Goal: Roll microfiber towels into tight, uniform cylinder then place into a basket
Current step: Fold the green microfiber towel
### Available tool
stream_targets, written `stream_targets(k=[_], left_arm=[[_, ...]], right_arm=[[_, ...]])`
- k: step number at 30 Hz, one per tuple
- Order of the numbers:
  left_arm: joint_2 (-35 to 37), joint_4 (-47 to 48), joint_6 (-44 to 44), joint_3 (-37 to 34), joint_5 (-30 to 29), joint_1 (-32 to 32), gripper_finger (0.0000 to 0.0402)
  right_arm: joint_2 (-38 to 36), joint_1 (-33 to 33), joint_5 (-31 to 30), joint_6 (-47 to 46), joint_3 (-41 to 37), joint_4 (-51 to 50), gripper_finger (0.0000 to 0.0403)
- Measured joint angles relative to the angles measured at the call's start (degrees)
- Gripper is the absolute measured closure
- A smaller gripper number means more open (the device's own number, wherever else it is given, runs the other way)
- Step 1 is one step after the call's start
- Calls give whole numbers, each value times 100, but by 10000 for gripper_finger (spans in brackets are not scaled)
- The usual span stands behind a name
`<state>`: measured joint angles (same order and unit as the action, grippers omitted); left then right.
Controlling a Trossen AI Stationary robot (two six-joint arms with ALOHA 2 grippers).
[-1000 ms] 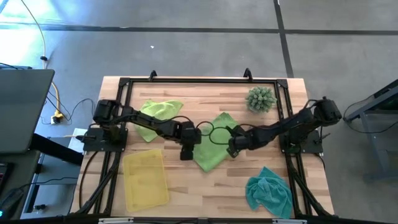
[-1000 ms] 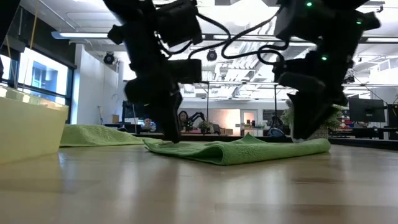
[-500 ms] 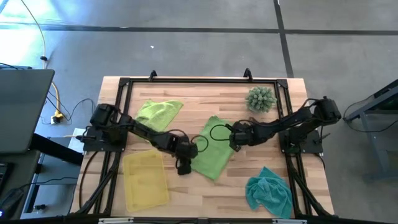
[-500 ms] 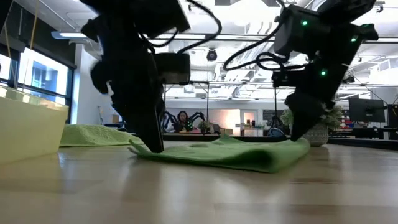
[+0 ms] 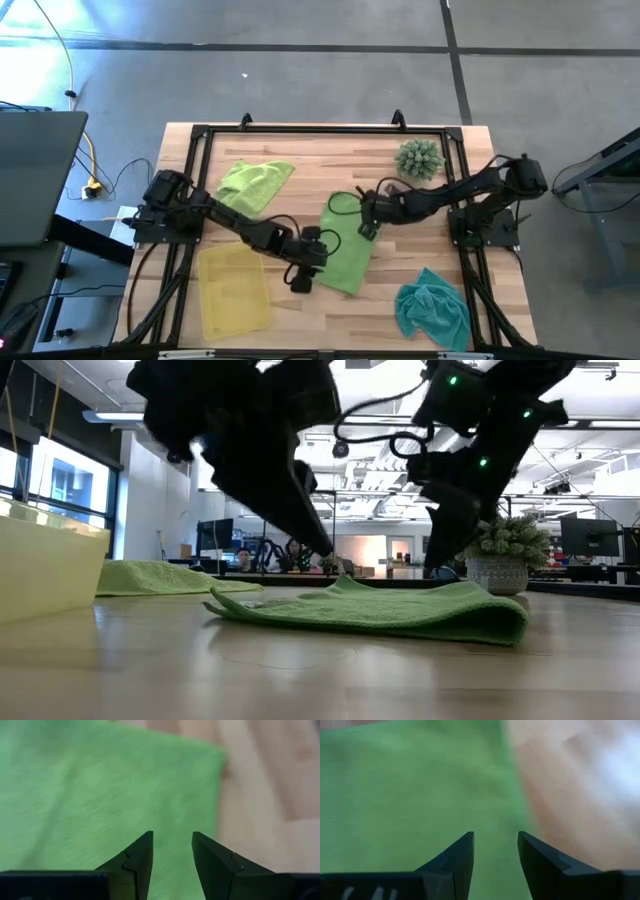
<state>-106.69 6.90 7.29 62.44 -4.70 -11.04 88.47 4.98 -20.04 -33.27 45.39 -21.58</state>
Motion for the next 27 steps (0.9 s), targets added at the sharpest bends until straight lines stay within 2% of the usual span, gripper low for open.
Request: stream_targets(k=[4, 7, 12, 15, 27], left_arm=[[0, 544, -210, 2, -206, 176, 275], [4, 620, -509, -74, -208, 293, 275], [7, 529, -481, -231, -200, 350, 275], [7, 518, -410, -326, -202, 295, 275], [20, -182, 469, -832, -197, -82, 275]], right_arm=[[0, 651, 114, -844, -59, 0, 258], [0, 1145, 16, -1465, -113, 142, 258], [36, 1674, -751, -1823, -133, 151, 258], [126, 1757, -1103, -1735, -136, 145, 258], [692, 1367, -853, -1424, -136, -165, 258]])
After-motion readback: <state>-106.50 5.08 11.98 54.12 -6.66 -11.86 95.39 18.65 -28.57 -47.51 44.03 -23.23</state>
